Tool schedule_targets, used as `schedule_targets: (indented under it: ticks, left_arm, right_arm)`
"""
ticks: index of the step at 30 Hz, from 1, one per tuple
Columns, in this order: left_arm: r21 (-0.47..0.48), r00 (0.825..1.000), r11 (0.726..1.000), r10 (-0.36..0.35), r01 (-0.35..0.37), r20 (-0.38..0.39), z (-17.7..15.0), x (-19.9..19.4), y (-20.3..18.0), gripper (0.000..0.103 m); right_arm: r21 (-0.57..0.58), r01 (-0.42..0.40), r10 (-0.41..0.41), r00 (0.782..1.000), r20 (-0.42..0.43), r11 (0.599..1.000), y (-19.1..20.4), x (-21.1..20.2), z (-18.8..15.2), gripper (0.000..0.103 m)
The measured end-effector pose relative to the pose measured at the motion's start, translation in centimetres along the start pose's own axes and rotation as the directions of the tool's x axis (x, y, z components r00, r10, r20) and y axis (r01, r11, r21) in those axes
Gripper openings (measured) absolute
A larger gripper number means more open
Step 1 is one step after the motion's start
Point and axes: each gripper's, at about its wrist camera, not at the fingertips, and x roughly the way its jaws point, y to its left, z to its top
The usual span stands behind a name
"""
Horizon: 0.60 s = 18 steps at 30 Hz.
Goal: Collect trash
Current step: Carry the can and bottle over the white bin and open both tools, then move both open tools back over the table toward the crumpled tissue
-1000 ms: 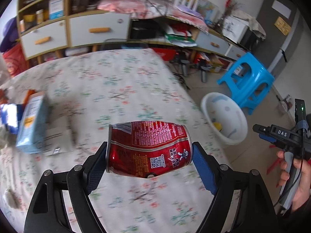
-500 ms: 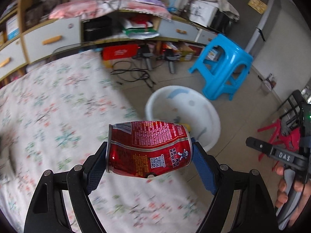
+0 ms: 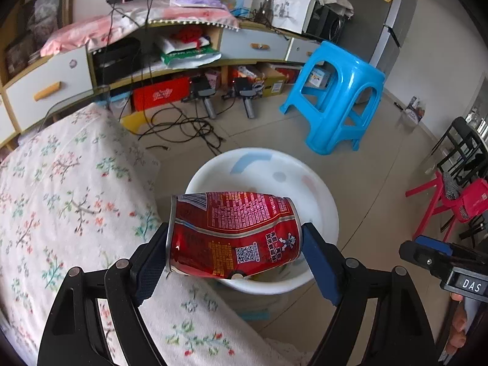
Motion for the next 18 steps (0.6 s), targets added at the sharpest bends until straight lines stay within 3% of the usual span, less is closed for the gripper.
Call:
schedule_targets:
  ticks: [9,18]
  left_arm:
    - [0.005,0.995,0.995,0.103,-0.103,0.019,-0.4,-1.4,1.2,0.093]
    - [-0.024,0.985,0.986,0.168,-0.167,0.03,-2.7,-5.2,5.1,0.099]
  right_arm:
    - [-0.006,-0.008,0.008,1.0,0.008,1.0,0.4,0.1,0.3,0.071]
    - [-0.051,-0.013,0.014,1.0,0.023,0.999,2.7,-0.2,0.3,0.072]
